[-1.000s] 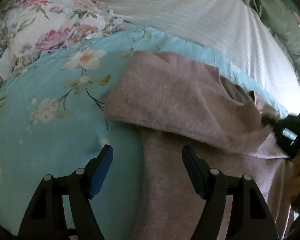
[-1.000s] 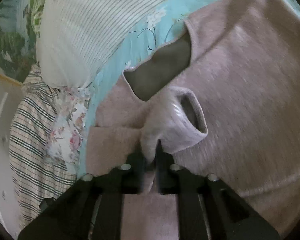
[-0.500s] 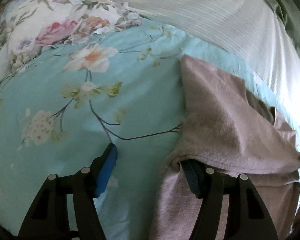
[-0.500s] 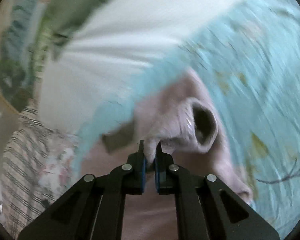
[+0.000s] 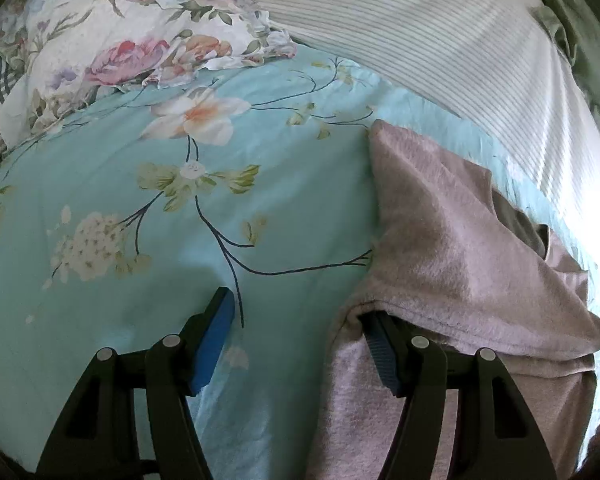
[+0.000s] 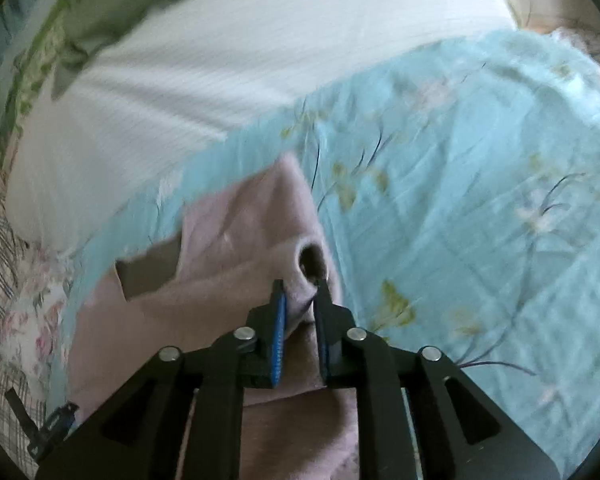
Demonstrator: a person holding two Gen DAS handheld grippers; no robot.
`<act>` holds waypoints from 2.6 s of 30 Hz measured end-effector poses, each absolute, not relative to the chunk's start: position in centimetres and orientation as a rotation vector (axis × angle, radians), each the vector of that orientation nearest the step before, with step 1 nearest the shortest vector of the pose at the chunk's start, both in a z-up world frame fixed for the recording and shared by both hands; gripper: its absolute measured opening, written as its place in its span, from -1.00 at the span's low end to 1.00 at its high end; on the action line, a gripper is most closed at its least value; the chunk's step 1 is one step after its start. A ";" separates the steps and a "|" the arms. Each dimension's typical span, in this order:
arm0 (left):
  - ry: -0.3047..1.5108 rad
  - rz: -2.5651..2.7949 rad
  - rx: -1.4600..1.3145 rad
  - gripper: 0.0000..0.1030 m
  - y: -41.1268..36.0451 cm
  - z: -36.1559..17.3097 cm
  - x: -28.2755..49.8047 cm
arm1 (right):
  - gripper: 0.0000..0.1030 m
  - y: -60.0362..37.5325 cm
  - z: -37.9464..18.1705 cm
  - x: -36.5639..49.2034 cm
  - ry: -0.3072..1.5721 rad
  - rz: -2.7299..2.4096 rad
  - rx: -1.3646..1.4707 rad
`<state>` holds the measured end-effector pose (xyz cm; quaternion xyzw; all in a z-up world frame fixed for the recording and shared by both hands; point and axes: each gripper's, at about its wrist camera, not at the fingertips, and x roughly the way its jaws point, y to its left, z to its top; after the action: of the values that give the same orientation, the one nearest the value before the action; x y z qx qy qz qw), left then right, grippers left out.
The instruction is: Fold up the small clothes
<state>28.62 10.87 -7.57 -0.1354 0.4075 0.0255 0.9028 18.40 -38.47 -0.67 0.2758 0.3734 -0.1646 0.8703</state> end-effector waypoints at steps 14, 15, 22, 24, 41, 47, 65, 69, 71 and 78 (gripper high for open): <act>0.835 0.043 -0.337 0.27 11.4 -7.7 28.4 | -0.11 -33.9 -2.0 22.7 0.945 -0.058 0.495; 0.835 0.042 -0.342 0.27 11.5 -7.7 28.4 | -0.11 -34.4 -3.9 23.4 1.039 -0.050 0.545; 0.844 0.028 -0.344 0.27 11.4 -7.4 28.3 | -0.22 -37.5 -4.2 20.5 1.018 -0.163 0.586; 0.849 0.018 -0.310 0.27 11.0 -6.9 27.4 | -0.22 -38.0 -2.9 19.3 0.968 -0.176 0.585; 0.964 -0.409 -0.284 0.43 12.4 -7.2 10.2 | 0.19 -37.5 -1.8 1.2 1.058 0.125 0.639; 0.981 -0.488 -0.284 0.55 12.0 -7.8 3.1 | 0.19 -35.1 -1.9 -4.4 1.119 0.334 0.620; 1.109 -0.690 -0.399 0.37 13.2 -13.6 -0.9 | -0.50 -34.3 -3.8 -8.5 1.095 0.531 0.699; 1.111 -0.676 -0.377 -0.26 13.7 -13.7 -0.9 | -0.72 -33.7 -4.2 -8.6 1.100 0.530 0.693; 1.103 -0.672 -0.347 -0.92 13.5 -13.5 -1.0 | -0.77 -33.2 -4.0 -8.8 1.103 0.527 0.687; 0.988 -0.696 -0.317 -0.87 13.9 -10.6 -2.5 | -0.86 -34.4 -2.3 -11.2 1.031 0.572 0.750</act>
<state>-2.50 13.94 -10.60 -0.1485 0.4625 -0.3256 0.8112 -11.22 -34.37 -2.30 0.3450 0.4746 0.2635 0.7657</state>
